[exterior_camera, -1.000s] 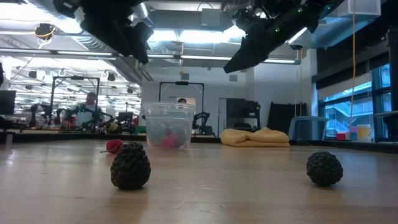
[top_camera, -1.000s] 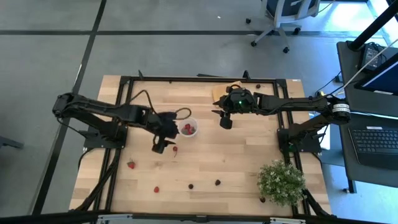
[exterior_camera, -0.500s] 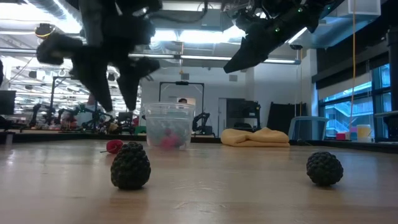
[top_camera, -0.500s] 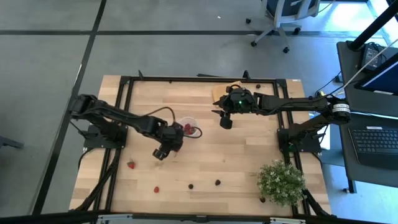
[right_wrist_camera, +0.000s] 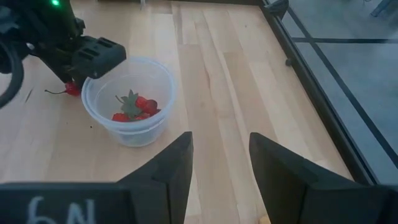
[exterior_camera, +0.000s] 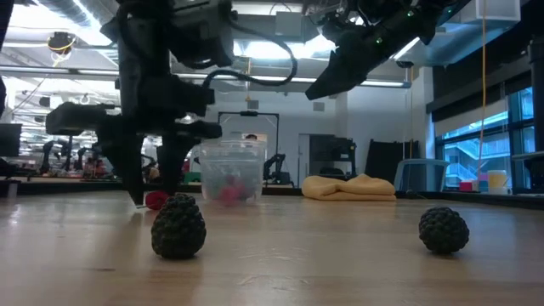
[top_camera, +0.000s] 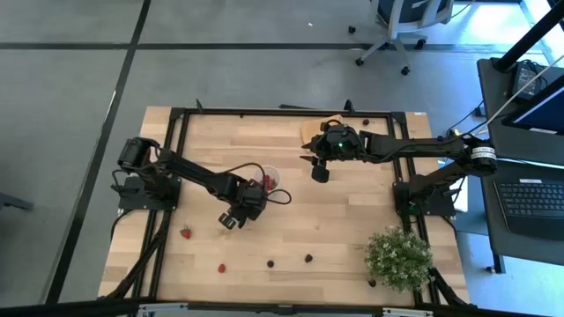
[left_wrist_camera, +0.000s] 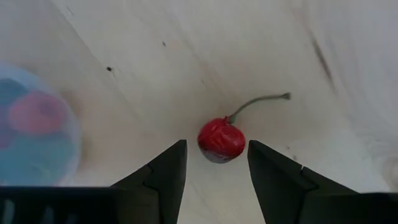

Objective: Pick and placing Produce into tupperware
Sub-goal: Put the red cherry into the transparent container

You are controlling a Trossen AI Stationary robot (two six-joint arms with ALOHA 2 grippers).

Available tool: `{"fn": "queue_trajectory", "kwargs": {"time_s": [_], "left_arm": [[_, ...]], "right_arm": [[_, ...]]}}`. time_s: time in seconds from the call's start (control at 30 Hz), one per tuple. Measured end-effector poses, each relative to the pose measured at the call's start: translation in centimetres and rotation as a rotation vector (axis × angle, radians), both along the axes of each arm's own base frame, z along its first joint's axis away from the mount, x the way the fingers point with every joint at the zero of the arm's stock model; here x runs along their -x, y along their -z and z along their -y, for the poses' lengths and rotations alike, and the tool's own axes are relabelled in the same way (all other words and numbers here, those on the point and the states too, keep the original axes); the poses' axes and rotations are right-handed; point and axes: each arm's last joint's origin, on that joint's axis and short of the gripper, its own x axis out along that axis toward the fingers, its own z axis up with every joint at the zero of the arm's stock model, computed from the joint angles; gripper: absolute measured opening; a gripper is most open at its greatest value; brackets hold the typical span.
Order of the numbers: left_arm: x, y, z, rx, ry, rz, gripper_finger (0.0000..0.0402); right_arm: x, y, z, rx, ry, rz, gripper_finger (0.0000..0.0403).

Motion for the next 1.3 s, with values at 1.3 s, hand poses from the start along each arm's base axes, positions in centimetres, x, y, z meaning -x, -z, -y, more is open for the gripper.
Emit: {"fn": "queue_trajectory", "kwargs": {"time_s": [1.3], "left_arm": [[0.2, -2.7, 0.1, 0.096, -0.078, 0.120, 0.0088]], "right_arm": [[0.0, 0.0, 0.0, 0.003, -0.002, -0.002, 0.0161]]}}
